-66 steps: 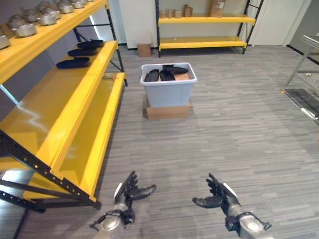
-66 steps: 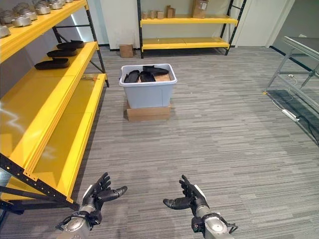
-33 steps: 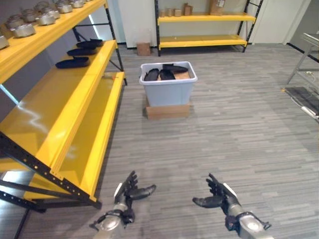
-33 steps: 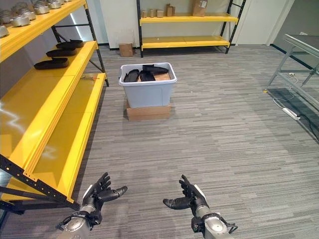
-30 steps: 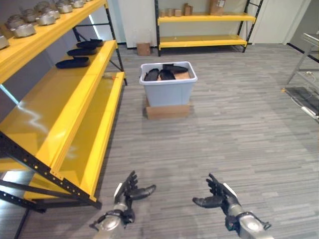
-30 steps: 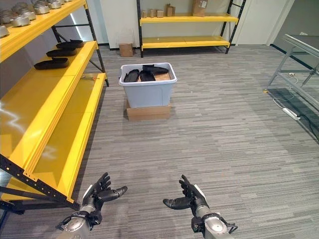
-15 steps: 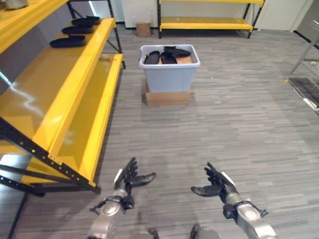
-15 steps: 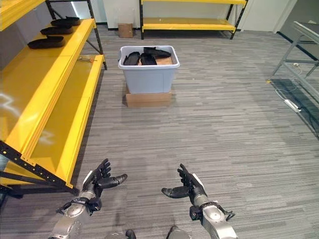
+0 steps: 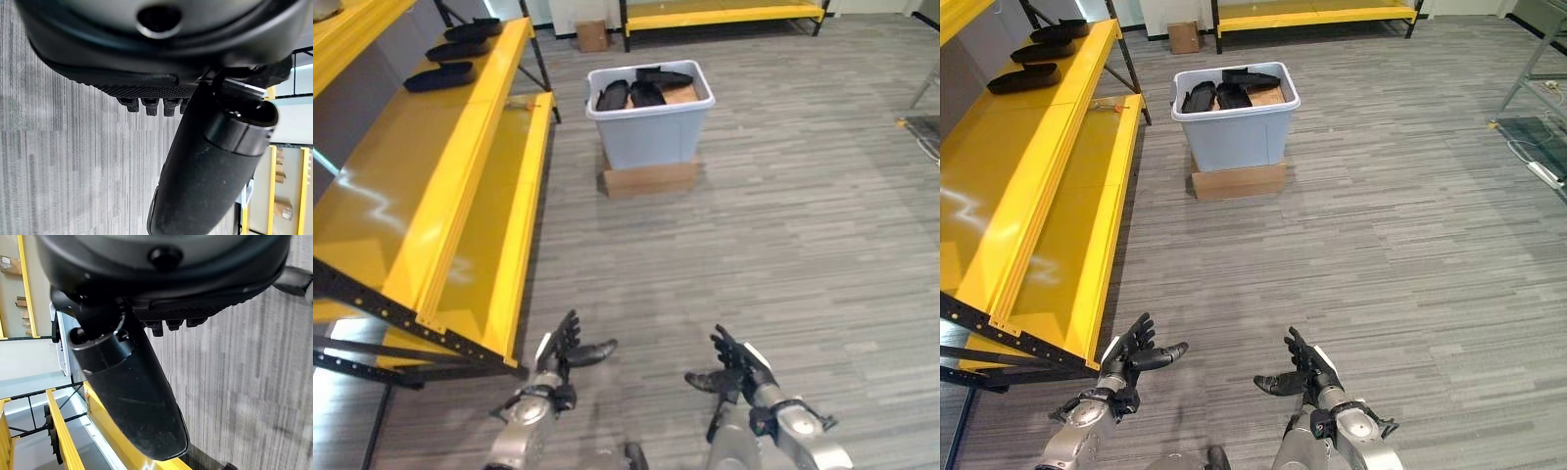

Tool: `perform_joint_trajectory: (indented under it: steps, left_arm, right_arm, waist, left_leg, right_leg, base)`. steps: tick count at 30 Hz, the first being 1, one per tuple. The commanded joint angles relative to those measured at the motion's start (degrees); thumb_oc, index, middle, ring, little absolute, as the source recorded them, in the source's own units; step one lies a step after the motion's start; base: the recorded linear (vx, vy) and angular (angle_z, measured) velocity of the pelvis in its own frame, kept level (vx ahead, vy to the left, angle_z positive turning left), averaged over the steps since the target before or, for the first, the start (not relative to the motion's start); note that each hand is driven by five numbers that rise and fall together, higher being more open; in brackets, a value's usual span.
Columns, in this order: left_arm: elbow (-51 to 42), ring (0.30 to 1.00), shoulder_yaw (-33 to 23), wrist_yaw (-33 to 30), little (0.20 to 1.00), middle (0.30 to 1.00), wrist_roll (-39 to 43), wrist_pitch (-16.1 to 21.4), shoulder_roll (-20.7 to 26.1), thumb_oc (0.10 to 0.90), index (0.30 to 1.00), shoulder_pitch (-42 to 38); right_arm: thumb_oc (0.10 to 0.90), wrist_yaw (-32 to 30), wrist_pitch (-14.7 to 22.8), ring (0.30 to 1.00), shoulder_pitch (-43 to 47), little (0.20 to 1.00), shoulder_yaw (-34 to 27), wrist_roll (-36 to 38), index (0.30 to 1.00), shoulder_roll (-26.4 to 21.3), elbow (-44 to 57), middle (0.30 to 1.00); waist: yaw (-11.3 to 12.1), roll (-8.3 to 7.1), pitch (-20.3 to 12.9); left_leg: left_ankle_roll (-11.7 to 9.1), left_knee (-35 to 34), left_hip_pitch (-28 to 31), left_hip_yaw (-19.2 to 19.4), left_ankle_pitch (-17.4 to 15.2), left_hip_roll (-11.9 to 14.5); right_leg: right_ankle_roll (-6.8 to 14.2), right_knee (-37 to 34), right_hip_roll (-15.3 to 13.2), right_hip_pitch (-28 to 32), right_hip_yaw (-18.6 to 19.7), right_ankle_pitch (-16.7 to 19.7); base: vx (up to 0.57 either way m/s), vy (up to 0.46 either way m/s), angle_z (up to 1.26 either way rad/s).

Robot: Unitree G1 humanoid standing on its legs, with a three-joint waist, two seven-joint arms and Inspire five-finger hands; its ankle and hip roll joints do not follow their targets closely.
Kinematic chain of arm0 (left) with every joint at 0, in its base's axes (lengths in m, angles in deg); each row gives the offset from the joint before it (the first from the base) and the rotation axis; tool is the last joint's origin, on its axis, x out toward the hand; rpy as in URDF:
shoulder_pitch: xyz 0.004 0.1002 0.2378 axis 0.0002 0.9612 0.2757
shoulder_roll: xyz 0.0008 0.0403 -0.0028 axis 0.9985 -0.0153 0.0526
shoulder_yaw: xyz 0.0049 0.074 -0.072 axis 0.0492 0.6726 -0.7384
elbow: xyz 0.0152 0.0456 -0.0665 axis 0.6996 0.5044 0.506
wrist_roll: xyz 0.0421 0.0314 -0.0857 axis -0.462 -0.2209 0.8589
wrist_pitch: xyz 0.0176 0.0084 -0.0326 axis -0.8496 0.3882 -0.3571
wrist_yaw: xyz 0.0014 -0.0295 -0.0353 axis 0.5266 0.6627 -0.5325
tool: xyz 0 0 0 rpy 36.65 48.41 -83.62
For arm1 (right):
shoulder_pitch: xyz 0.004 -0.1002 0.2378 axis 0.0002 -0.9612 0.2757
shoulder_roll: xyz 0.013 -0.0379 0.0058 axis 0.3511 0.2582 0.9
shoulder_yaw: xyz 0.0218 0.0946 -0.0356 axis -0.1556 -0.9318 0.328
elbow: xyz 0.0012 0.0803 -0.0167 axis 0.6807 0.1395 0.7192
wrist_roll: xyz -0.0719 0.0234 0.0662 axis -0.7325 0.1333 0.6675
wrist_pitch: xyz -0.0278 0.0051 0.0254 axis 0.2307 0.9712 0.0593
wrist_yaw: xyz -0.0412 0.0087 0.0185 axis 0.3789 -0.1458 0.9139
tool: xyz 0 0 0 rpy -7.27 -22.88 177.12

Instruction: Move parts from the plastic box to the shelf.

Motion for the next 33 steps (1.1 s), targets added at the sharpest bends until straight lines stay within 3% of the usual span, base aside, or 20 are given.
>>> perform_joint_trajectory:
  steps: [1,4,6,7,10,11,14,15,17,20,21,23,26,30,33]
  left_arm:
    - [-5.8,1.000,0.2,0.8,1.000,1.000,-1.2,6.5,1.1,0.900,1.000,-3.5]
    - [-6.3,1.000,0.4,0.7,1.000,1.000,-0.5,6.5,1.1,0.900,1.000,-3.6]
    - [-6.3,1.000,0.4,0.7,1.000,1.000,-0.3,6.5,1.0,0.900,1.000,-3.6]
    - [-6.6,1.000,0.4,0.5,1.000,1.000,0.0,6.5,1.1,0.900,1.000,-3.6]
    - [-6.8,1.000,0.0,0.6,1.000,1.000,1.0,6.6,1.0,0.900,1.000,-2.9]
    - [-6.9,1.000,-0.2,0.2,1.000,1.000,1.9,6.4,1.1,0.900,1.000,-2.5]
    - [-7.4,1.000,0.0,0.2,1.000,1.000,2.5,6.2,1.1,0.900,1.000,-2.2]
    - [-7.2,1.000,0.2,0.3,1.000,1.000,2.6,6.1,1.0,0.900,1.000,-2.2]
    - [-7.2,1.000,0.6,0.6,1.000,1.000,2.4,6.2,1.3,0.900,1.000,-2.1]
    - [-7.1,1.000,0.6,0.7,1.000,1.000,1.3,6.1,1.8,0.900,1.000,-1.8]
    - [-7.1,1.000,0.6,0.7,1.000,1.000,1.3,6.1,1.8,0.900,1.000,-1.8]
    - [-6.7,1.000,0.0,0.2,1.000,1.000,0.7,6.3,2.1,0.900,1.000,-2.1]
    - [-6.3,1.000,-0.3,-0.1,1.000,1.000,0.6,6.4,2.3,0.900,1.000,-2.2]
    - [-7.1,1.000,-0.1,0.5,1.000,1.000,0.9,6.2,3.8,0.900,1.000,-1.7]
    - [-7.3,1.000,0.2,0.7,1.000,1.000,0.5,6.1,4.3,0.900,1.000,-1.8]
  right_arm:
    - [0.900,-0.3,5.5,1.000,3.5,1.000,-1.8,1.3,1.000,-1.4,4.4,1.000]
    - [0.900,-0.3,5.8,1.000,2.8,1.000,-2.6,0.5,1.000,-2.5,4.8,1.000]
    - [0.900,-0.6,5.8,1.000,2.9,1.000,-2.6,0.4,1.000,-2.6,4.7,1.000]
    - [0.900,-0.6,5.9,1.000,3.1,1.000,-2.6,0.4,1.000,-2.6,4.5,1.000]
    - [0.900,-1.0,6.0,1.000,3.6,1.000,-2.2,0.7,1.000,-3.1,4.2,1.000]
    - [0.900,-1.4,6.2,1.000,4.2,1.000,-1.9,1.6,1.000,-3.4,4.0,1.000]
    - [0.900,-1.9,6.2,1.000,3.9,1.000,-1.9,1.6,1.000,-3.8,4.4,1.000]
    - [0.900,-2.1,6.5,1.000,3.9,1.000,-2.1,1.7,1.000,-4.0,4.6,1.000]
    - [0.900,-2.3,6.7,1.000,3.8,1.000,-2.3,1.6,1.000,-4.0,4.3,1.000]
    - [0.900,-2.4,6.8,1.000,3.7,1.000,-2.1,1.1,1.000,-3.8,3.8,1.000]
    - [0.900,-2.4,6.8,1.000,3.7,1.000,-2.1,1.1,1.000,-3.8,3.8,1.000]
    - [0.900,-2.4,6.8,1.000,3.9,1.000,-1.4,0.6,1.000,-3.5,2.5,1.000]
    - [0.900,-2.1,6.8,1.000,3.9,1.000,-1.3,0.8,1.000,-3.4,1.8,1.000]
    - [0.900,-1.1,6.2,1.000,3.7,1.000,-1.0,0.9,1.000,-2.2,2.4,1.000]
    - [0.900,-0.9,6.1,1.000,3.8,1.000,-0.9,0.5,1.000,-1.8,2.8,1.000]
  waist:
    - [-0.9,0.60,-5.5]
    - [-1.6,1.12,-6.7]
    - [-1.6,1.00,-6.8]
    - [-1.4,0.98,-7.0]
    - [0.0,0.53,-7.0]
    - [1.5,-0.64,-5.7]
    - [2.8,-1.47,-4.1]
    - [2.9,-1.34,-3.7]
    - [3.1,-1.95,-3.3]
    - [3.6,-2.42,-3.4]
    - [3.6,-2.45,-3.4]
    - [4.8,-1.86,-3.4]
    - [5.3,-1.54,-3.7]
    - [6.0,-2.45,-5.4]
    - [6.0,-3.00,-5.8]
  left_leg:
    - [-3.1,-0.2,5.1,-2.8,-0.1,6.3]
    - [-4.9,-0.8,6.2,-3.5,2.3,9.6]
    - [-5.1,-0.4,5.8,-3.6,2.6,10.2]
    - [-5.8,1.3,4.7,-3.8,4.3,11.3]
    - [-8.0,12.8,0.3,-5.8,13.7,14.6]
    - [-8.6,22.3,-4.8,-8.3,20.1,15.6]
    - [-7.8,23.1,-9.9,-7.3,18.5,15.8]
    - [-8.2,20.8,-12.0,-6.2,15.9,16.1]
    - [-7.5,16.1,-15.9,-3.6,14.7,17.2]
    - [-8.2,4.2,-18.1,-0.1,18.4,19.2]
    - [-8.2,4.1,-18.0,-0.1,18.5,19.1]
    - [-9.6,-5.7,-18.8,-3.0,25.1,18.3]
    - [-9.9,-8.5,-19.4,-3.3,27.2,17.9]
    - [-7.1,-4.6,-19.5,-5.7,21.8,13.6]
    - [-6.0,-2.1,-20.3,-5.3,19.5,12.6]
  right_leg:
    - [3.2,2.6,0.1,-1.5,1.0,4.5]
    - [1.2,7.5,2.8,-2.6,-0.7,-1.1]
    - [0.7,7.6,3.5,-2.8,-0.6,-1.7]
    - [0.1,7.5,4.9,-2.8,-0.7,-2.8]
    - [-3.4,6.3,9.5,0.4,-1.4,-5.9]
    - [-5.9,4.8,11.9,2.6,-1.1,-7.7]
    - [-6.8,3.1,12.8,5.7,-1.9,-9.5]
    - [-6.2,3.0,13.3,6.8,-2.2,-10.9]
    - [-6.1,1.7,13.6,8.5,-2.4,-11.4]
    - [-5.9,1.3,14.1,10.3,-2.6,-12.7]
    - [-5.9,1.3,14.1,10.3,-2.6,-12.7]
    - [-5.7,0.8,15.7,13.3,-2.5,-14.3]
    - [-5.7,1.2,16.1,15.3,-2.4,-15.8]
    - [-4.8,2.7,14.3,18.2,-0.4,-17.8]
    - [-4.2,3.3,13.3,18.6,0.2,-17.8]
  base:
    - [0.27,-0.168,0.30]
    - [0.32,-0.242,0.20]
    - [0.13,-0.152,0.10]
    - [0.15,-0.186,-0.01]
    - [0.22,-0.328,-0.14]
    - [0.13,-0.303,-0.38]
    - [0.17,-0.226,-0.51]
    - [0.19,-0.079,-0.06]
    - [0.18,-0.039,0.33]
    - [0.17,0.037,0.12]
    - [0.15,0.051,-0.13]
    - [0.29,0.098,-0.20]
    - [0.32,0.120,-0.19]
    - [0.43,0.209,-0.30]
    - [0.26,0.153,0.04]
